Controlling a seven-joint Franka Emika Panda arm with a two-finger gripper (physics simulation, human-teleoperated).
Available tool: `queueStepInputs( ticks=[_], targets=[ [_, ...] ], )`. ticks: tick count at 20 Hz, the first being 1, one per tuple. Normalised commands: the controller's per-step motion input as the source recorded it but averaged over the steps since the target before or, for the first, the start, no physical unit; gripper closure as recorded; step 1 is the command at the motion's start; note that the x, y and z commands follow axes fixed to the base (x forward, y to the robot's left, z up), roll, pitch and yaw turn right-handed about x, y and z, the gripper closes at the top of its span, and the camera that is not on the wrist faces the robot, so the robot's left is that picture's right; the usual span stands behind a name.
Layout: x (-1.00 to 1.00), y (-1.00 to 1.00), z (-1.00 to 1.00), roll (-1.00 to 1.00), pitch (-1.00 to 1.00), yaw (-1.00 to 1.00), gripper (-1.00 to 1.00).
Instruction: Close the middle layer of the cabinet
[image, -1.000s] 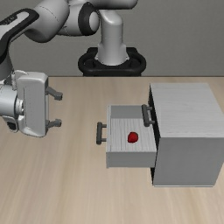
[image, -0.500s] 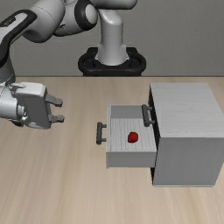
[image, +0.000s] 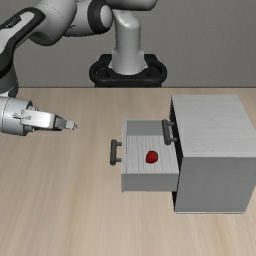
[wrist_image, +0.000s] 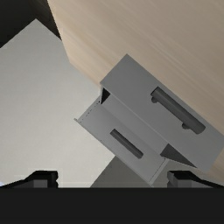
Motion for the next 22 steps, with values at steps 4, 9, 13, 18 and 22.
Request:
queueStepInputs(
  ticks=[4, 9, 13, 18, 22],
  targets=[
    [0.0, 0.0, 0.0, 0.0, 0.45, 0.0, -1.0],
    [0.0, 0.0, 0.0, 0.0, 0.49, 0.0, -1.0],
    [0.0, 0.0, 0.0, 0.0, 0.45, 0.0, -1.0],
    [0.0, 0.0, -0.8, 0.0, 0.04, 0.0, -1.0],
    [0.0, 0.0, -1.0, 0.0, 0.0, 0.0, -1.0]
  ],
)
